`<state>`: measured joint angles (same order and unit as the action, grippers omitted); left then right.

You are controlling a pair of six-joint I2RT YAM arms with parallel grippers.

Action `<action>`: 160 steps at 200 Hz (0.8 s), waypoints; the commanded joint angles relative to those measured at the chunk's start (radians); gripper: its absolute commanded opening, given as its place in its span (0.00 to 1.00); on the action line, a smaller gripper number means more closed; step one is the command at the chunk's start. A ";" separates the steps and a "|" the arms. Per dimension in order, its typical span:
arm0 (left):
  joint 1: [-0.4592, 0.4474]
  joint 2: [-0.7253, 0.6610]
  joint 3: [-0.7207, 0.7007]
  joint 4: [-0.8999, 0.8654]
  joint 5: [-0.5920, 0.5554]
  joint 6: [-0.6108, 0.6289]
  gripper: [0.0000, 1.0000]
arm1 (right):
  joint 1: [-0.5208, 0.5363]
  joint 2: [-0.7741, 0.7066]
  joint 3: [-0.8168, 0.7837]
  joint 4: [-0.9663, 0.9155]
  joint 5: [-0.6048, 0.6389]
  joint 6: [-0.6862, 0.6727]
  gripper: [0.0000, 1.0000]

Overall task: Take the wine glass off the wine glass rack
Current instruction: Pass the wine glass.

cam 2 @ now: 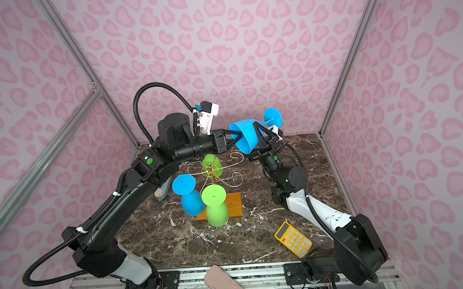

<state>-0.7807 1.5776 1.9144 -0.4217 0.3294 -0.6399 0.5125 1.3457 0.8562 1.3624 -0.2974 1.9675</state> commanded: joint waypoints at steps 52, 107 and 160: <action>0.002 -0.020 -0.004 0.106 0.052 -0.031 0.04 | 0.005 -0.007 -0.012 0.022 -0.008 -0.018 0.73; 0.009 -0.039 -0.032 0.154 0.075 -0.062 0.04 | 0.005 -0.013 -0.008 0.020 -0.019 -0.022 0.81; 0.042 -0.065 -0.043 0.187 0.097 -0.098 0.04 | 0.003 -0.051 -0.030 -0.019 -0.027 -0.049 0.87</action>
<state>-0.7555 1.5452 1.8721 -0.3779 0.3771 -0.7082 0.5171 1.3098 0.8398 1.3861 -0.3122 1.9373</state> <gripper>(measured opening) 0.059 0.858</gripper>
